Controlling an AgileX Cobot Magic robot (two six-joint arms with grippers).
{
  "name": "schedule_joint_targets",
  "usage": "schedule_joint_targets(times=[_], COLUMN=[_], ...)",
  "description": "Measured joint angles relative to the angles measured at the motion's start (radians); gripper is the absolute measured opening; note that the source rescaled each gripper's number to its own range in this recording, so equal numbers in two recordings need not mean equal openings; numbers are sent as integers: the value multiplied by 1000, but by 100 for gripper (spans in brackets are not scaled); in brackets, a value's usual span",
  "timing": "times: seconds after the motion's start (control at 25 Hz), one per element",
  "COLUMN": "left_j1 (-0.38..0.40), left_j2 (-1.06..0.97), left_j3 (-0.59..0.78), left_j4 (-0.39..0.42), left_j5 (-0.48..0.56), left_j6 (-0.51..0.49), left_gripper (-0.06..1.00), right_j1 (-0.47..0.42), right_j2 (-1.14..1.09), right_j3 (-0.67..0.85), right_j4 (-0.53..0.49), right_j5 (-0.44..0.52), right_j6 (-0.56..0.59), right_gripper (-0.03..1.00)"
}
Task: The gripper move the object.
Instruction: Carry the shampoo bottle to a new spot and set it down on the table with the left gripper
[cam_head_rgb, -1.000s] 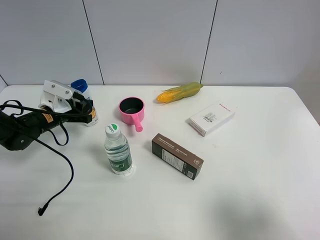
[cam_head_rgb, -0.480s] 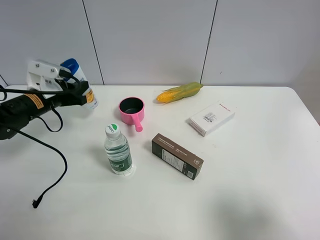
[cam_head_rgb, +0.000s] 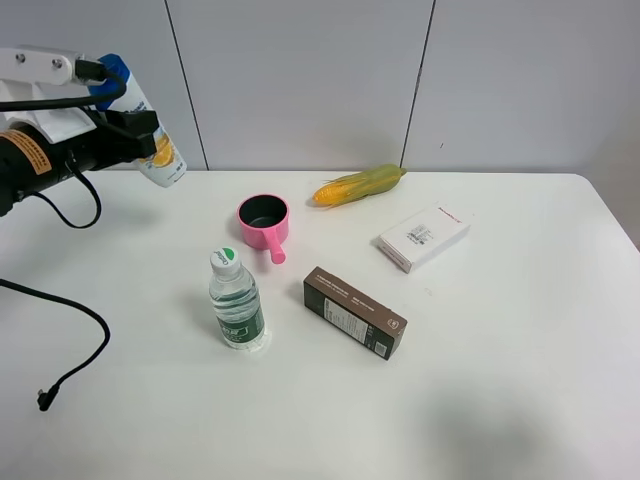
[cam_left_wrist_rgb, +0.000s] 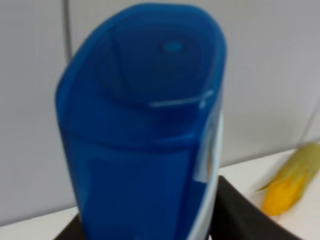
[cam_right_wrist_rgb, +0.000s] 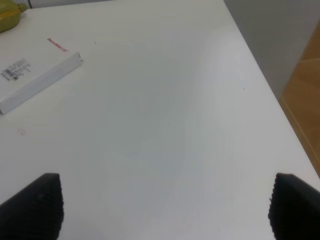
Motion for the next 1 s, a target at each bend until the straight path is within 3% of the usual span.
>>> schedule_joint_targets(times=[0.28, 0.44, 1.0], left_j1=[-187, -265, -426], left_j2=[1, 39, 300], left_j3=[-163, -261, -352], left_j4=[-4, -50, -79], left_j5=[119, 139, 161], left_j6=[-2, -4, -4], left_gripper=[1, 1, 1], right_j1=[0, 0, 0], right_j2=[0, 0, 0], right_j3=[0, 0, 0], right_j4=[0, 0, 0], right_j5=[0, 0, 0], right_j6=[0, 0, 0], right_gripper=[100, 100, 100])
